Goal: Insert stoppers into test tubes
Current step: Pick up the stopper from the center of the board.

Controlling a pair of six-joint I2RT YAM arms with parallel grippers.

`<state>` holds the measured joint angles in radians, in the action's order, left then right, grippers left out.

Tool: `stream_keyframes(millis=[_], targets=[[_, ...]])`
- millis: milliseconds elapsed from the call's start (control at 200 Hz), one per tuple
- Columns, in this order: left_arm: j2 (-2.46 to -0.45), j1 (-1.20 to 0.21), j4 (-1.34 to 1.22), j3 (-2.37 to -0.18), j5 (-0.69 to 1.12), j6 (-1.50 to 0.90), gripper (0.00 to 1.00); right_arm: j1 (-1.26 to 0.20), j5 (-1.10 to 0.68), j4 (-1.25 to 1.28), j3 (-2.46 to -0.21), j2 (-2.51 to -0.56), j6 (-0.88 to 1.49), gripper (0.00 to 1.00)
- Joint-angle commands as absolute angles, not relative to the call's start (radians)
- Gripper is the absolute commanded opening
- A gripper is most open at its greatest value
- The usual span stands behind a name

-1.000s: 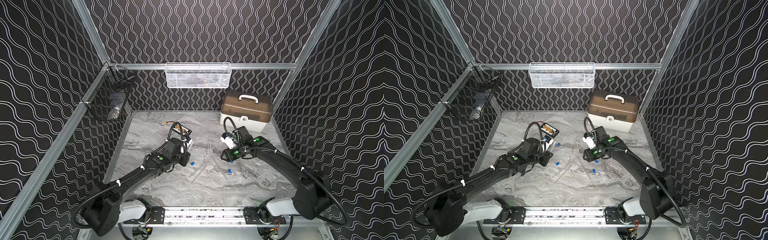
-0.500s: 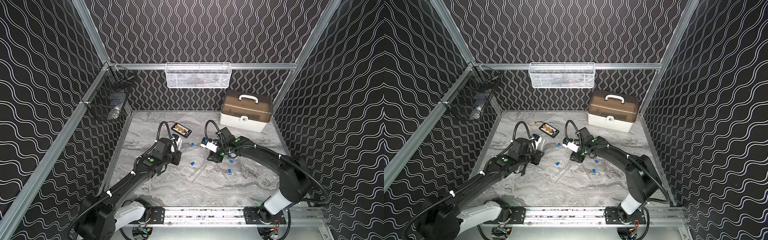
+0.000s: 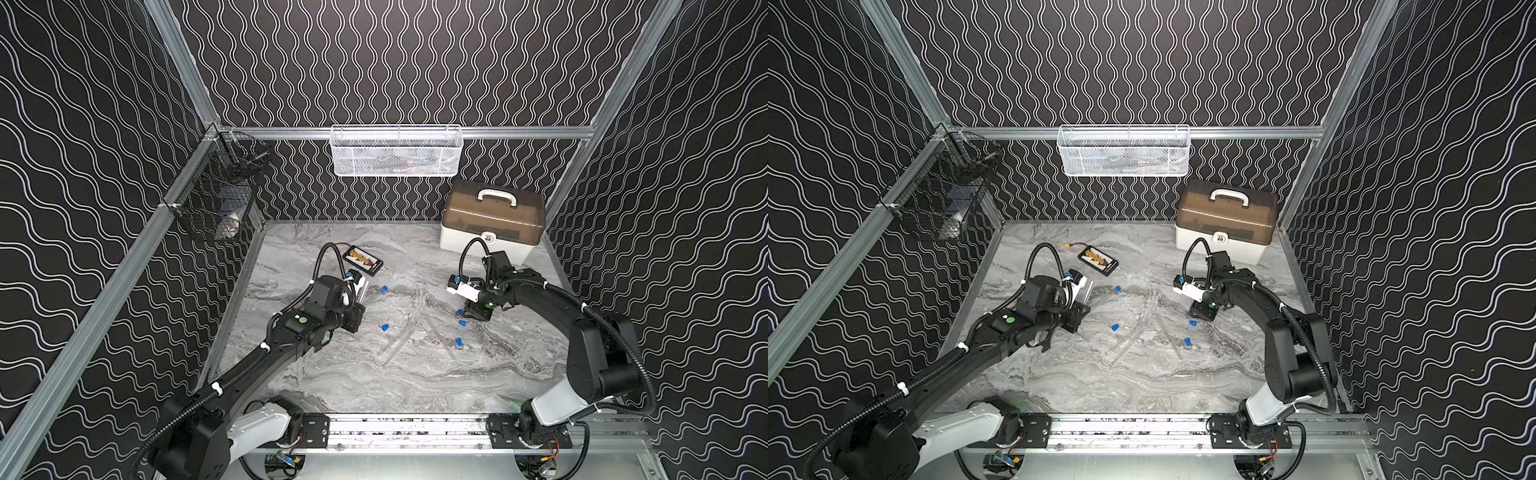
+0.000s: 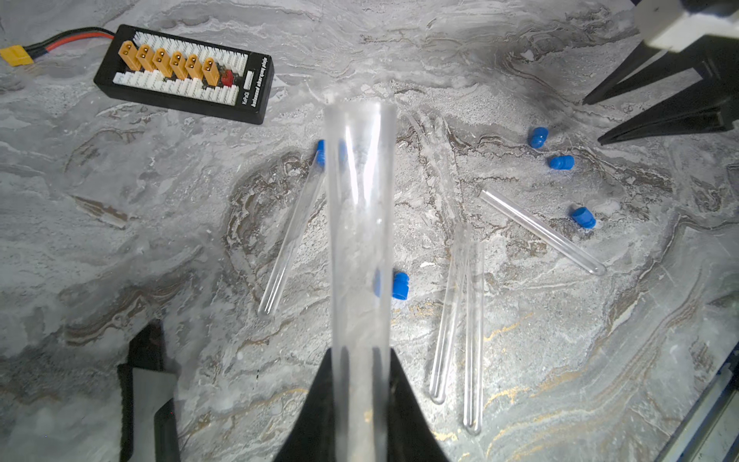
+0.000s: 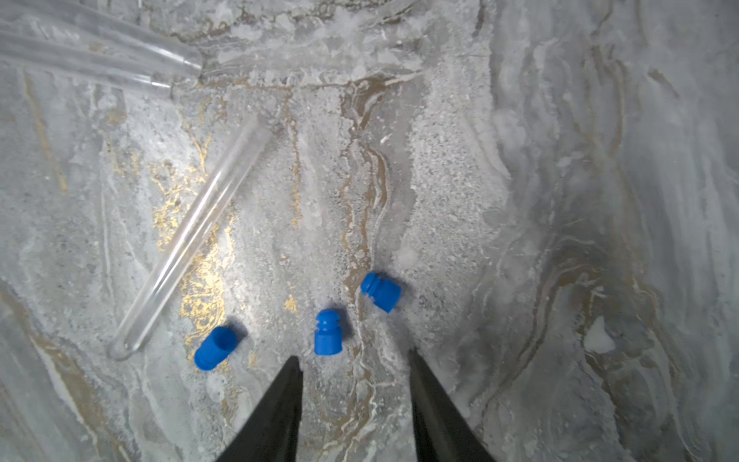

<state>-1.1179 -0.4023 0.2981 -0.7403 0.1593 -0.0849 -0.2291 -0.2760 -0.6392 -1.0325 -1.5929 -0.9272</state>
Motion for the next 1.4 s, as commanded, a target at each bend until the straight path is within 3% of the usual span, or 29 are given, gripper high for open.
stream_keyframes(millis=[0,175,565,1396], targets=[[-1.125,-0.399,0.276,-0.749,0.180,-0.072,0.02,-0.226,-0.308,-0.643,-0.979,-1.557,-0.932,0.44],[-1.135,-0.399,0.247,-0.741,0.186,-0.081,0.02,-0.221,-0.261,-0.543,-0.874,-1.519,-0.897,0.45],[-1.161,-0.400,0.252,-0.755,0.201,-0.054,0.02,-0.219,-0.238,-0.506,-0.887,-1.592,-0.879,0.46],[-1.170,-0.399,0.253,-0.753,0.212,-0.035,0.02,-0.219,-0.267,-0.537,-0.922,-1.668,-0.908,0.31]])
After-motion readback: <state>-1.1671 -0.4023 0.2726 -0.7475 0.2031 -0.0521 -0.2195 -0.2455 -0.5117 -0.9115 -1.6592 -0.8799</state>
